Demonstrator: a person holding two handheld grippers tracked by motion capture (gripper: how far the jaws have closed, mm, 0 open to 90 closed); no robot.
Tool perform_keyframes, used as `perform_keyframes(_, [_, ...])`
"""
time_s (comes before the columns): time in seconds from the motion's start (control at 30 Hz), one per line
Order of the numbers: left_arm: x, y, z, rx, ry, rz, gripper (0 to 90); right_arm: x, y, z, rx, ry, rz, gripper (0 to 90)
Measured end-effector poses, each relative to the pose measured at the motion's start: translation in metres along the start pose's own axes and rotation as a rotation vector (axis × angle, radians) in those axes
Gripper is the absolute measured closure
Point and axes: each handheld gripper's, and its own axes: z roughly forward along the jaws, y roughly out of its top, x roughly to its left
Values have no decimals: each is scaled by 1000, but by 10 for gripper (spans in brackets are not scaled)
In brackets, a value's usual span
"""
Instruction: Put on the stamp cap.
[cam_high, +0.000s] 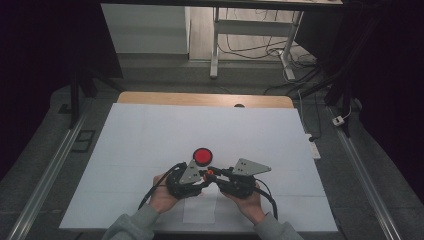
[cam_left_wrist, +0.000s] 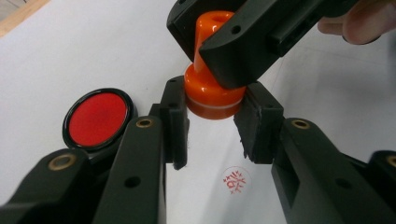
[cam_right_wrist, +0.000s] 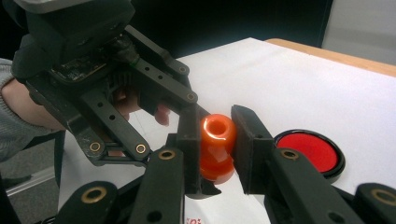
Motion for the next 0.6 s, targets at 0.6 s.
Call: perform_keyframes(0.6, [2,-1,-1,6,7,25,649,0,-1,3,-2,-1,-2,729])
